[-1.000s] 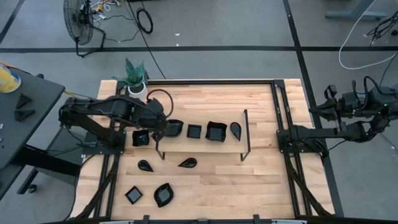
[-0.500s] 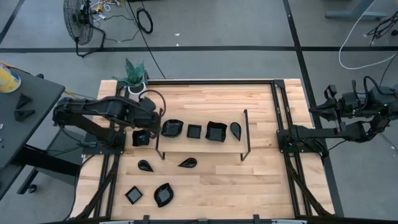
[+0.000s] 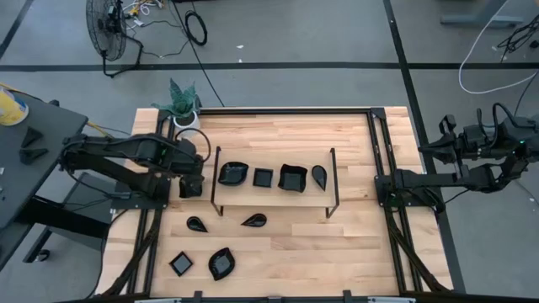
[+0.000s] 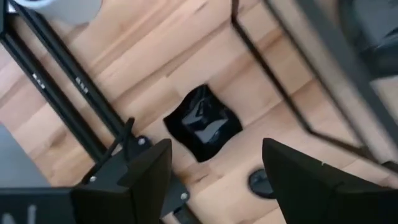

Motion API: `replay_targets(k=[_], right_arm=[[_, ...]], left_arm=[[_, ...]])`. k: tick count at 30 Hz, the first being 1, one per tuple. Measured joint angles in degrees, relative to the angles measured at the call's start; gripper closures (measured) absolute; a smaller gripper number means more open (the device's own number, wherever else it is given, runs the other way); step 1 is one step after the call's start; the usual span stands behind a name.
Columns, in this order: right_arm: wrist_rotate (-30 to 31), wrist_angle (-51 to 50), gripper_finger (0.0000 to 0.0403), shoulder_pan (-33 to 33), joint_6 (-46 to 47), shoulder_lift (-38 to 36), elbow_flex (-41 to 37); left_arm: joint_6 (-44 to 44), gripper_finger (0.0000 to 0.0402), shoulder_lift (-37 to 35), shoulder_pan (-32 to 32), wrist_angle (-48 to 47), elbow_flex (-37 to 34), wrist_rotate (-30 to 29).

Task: Pick & Place Mini shaped plates
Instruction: Stack the distorted square plate on top of the distorted square plate on the shelf

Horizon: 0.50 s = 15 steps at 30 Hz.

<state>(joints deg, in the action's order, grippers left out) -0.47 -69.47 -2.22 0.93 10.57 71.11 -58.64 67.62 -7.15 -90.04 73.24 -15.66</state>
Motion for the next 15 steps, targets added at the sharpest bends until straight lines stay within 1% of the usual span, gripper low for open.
replay_targets(k=[8, 12, 15], right_arm=[[0.0, 0.01, 0.0396, 0.02, 0.01, 0.0, 0.0], [0.0, 0.01, 0.0396, 0.02, 0.01, 0.0, 0.01], [0.0, 0.02, 0.0396, 0.01, 0.0, 0.0, 0.0]], left_arm=[[10.03, 0.0158, -4.41, 3.06, 0.11, -6.64, 5.6], [14.97, 0.0158, -5.95, 5.23, 0.79, -9.49, 6.14], [20.05, 0.0159, -6.26, 7.49, 2.98, -11.57, 6.42]])
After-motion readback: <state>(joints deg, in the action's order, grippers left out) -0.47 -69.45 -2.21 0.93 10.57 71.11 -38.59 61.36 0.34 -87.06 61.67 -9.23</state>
